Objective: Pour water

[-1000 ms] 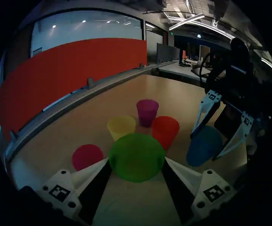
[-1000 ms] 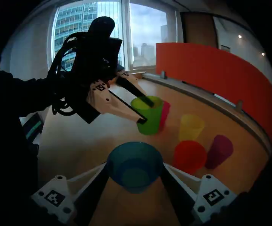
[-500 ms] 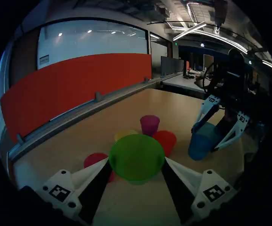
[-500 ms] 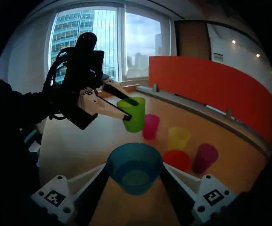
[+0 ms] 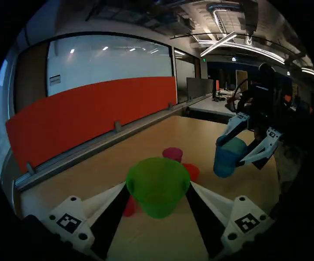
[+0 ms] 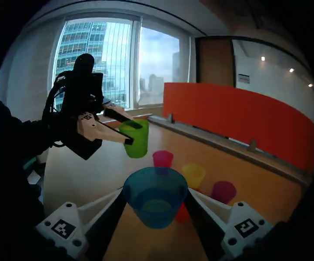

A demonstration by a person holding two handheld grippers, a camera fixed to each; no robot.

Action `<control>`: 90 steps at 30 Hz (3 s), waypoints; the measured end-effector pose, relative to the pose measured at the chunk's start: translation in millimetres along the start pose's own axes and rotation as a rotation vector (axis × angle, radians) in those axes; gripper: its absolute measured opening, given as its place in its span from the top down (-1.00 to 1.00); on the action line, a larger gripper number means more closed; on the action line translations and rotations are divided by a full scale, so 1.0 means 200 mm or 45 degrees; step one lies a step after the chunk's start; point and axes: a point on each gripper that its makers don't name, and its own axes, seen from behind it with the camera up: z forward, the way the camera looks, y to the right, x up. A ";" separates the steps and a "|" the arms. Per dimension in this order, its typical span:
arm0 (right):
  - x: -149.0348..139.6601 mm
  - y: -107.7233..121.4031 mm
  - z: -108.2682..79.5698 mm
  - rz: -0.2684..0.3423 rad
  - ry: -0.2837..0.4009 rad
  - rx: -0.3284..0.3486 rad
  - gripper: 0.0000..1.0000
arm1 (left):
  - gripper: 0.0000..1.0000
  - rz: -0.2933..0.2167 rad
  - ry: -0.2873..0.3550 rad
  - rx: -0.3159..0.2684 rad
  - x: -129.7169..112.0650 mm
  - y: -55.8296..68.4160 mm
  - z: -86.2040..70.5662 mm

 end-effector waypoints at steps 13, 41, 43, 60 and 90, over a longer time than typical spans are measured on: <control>0.15 0.03 -0.05 -0.020 0.103 -0.039 -0.83 | -0.73 -0.022 0.112 0.008 0.13 0.06 -0.14; 0.43 0.09 -0.02 -0.010 0.227 -0.042 -0.83 | -0.74 -0.069 0.262 -0.003 0.18 0.19 -0.25; 0.45 0.09 -0.01 -0.010 0.232 -0.036 -0.83 | -0.74 -0.067 0.262 -0.006 0.17 0.20 -0.25; 0.66 0.11 0.03 -0.121 0.262 -0.007 -0.83 | -0.74 -0.040 0.308 -0.009 0.17 0.24 -0.20; 0.98 0.01 0.12 -0.553 0.279 0.010 -0.83 | -0.74 -0.040 0.320 -0.055 0.20 0.35 -0.13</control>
